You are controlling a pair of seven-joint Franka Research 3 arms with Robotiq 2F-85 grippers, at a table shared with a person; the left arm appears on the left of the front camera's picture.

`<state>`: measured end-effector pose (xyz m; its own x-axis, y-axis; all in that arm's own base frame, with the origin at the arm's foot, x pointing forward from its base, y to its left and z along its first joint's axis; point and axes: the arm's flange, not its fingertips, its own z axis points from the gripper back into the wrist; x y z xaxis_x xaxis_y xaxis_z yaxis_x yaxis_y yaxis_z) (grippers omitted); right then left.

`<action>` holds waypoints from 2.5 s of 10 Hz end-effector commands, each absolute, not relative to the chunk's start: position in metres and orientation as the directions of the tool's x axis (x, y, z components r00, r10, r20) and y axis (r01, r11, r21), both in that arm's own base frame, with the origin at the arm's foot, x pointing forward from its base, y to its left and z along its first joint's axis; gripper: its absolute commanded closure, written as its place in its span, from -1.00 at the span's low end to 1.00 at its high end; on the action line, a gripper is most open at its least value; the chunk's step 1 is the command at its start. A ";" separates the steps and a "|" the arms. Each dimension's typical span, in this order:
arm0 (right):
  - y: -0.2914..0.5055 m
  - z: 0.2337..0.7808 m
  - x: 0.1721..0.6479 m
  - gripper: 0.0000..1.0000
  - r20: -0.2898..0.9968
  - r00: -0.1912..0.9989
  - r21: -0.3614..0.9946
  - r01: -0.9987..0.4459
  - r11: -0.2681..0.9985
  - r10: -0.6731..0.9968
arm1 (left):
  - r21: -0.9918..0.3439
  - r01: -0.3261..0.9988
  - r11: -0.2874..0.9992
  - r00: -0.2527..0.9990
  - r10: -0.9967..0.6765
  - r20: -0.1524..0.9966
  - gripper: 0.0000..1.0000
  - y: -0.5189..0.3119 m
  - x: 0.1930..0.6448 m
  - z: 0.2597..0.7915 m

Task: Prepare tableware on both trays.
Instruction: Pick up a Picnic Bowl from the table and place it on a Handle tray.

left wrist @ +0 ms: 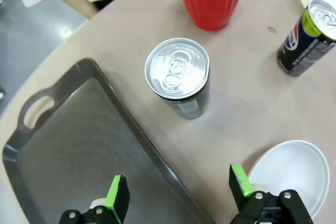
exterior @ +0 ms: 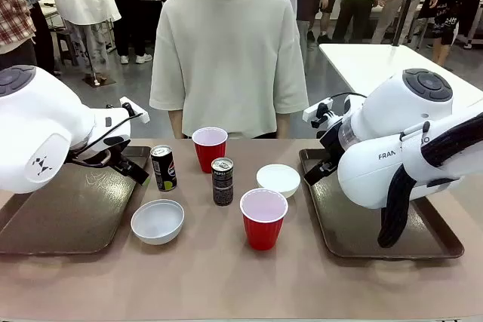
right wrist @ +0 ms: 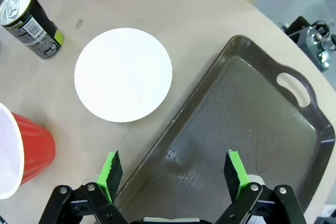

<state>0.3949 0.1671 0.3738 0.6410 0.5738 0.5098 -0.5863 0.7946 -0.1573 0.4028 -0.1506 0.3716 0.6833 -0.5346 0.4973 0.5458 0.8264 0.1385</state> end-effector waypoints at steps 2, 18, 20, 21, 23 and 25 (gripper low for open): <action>0.167 0.374 0.395 -1.00 0.510 0.641 -0.157 -0.586 0.795 0.574 | 0.138 0.546 0.826 0.683 -0.535 0.497 -1.00 -0.151 0.403 0.372; 0.154 0.500 0.242 -1.00 0.338 0.764 -0.302 -0.464 0.832 0.549 | 0.180 0.646 0.742 0.684 -0.668 0.294 -1.00 -0.167 0.283 0.487; 0.170 0.507 0.288 -1.00 0.374 0.722 -0.292 -0.504 0.813 0.582 | 0.200 0.661 0.723 0.668 -0.689 0.283 -1.00 -0.174 0.302 0.478; 0.170 0.507 0.288 -1.00 0.374 0.722 -0.292 -0.504 0.813 0.582 | 0.200 0.661 0.723 0.668 -0.689 0.283 -1.00 -0.174 0.302 0.478; 0.148 0.520 0.276 -1.00 0.429 0.753 -0.138 -0.490 0.860 0.498 | 0.044 0.673 0.738 0.673 -0.636 0.377 -1.00 -0.155 0.300 0.489; 0.101 0.523 0.289 -1.00 0.512 0.809 0.239 -0.457 0.857 0.289 | -0.233 0.662 0.713 0.705 -0.485 0.518 -1.00 -0.114 0.306 0.503</action>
